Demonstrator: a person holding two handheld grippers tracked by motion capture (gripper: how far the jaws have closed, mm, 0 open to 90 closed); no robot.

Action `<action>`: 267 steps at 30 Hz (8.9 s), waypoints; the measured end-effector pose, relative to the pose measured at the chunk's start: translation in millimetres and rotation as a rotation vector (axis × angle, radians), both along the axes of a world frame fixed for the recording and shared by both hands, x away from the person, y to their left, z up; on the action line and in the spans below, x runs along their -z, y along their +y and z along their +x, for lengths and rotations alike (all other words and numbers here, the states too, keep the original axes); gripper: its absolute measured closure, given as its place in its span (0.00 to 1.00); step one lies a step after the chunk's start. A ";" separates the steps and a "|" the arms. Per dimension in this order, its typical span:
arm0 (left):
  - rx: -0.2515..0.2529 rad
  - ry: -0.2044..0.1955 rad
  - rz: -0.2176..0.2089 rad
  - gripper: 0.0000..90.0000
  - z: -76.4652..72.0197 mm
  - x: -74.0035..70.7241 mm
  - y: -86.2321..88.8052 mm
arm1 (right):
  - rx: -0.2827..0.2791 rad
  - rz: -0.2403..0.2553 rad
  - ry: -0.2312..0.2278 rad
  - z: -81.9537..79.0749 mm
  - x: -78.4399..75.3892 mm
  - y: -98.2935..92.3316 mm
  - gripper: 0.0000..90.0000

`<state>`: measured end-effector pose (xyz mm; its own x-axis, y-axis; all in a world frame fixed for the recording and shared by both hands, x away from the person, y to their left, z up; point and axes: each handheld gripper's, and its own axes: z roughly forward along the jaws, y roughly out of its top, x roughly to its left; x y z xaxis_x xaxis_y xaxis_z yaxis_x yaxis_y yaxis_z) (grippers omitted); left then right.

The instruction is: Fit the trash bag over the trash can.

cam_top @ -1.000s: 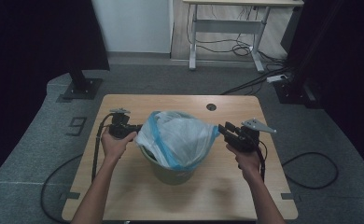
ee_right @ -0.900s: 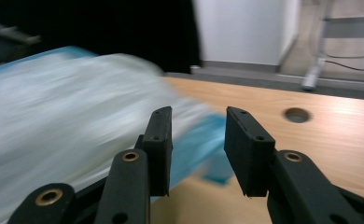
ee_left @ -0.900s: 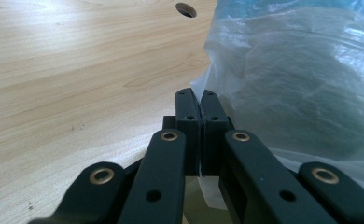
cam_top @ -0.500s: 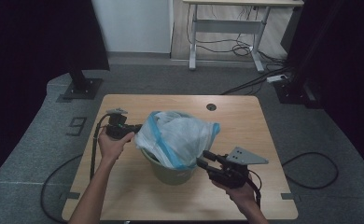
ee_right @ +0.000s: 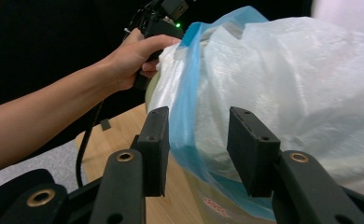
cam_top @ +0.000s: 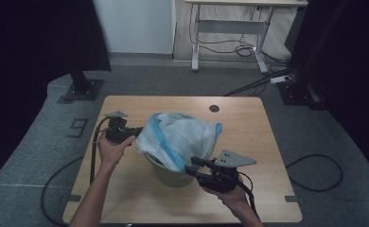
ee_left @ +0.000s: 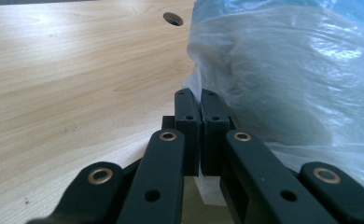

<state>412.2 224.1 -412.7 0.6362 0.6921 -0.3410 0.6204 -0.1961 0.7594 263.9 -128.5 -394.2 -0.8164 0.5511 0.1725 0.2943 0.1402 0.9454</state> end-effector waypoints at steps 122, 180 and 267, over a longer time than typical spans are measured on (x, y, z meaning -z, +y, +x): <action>0.042 0.147 0.096 0.94 -3.8 45.4 -9.5 | 0.050 -0.136 0.027 45.3 108.0 -52.1 0.99; 0.221 -0.174 0.085 0.32 -32.7 -70.1 -47.5 | 0.304 -0.051 0.029 3.6 122.0 -111.7 0.42; 0.482 0.056 0.483 0.33 -10.7 -49.3 -152.0 | 0.312 -0.082 0.048 7.8 126.2 -107.3 0.43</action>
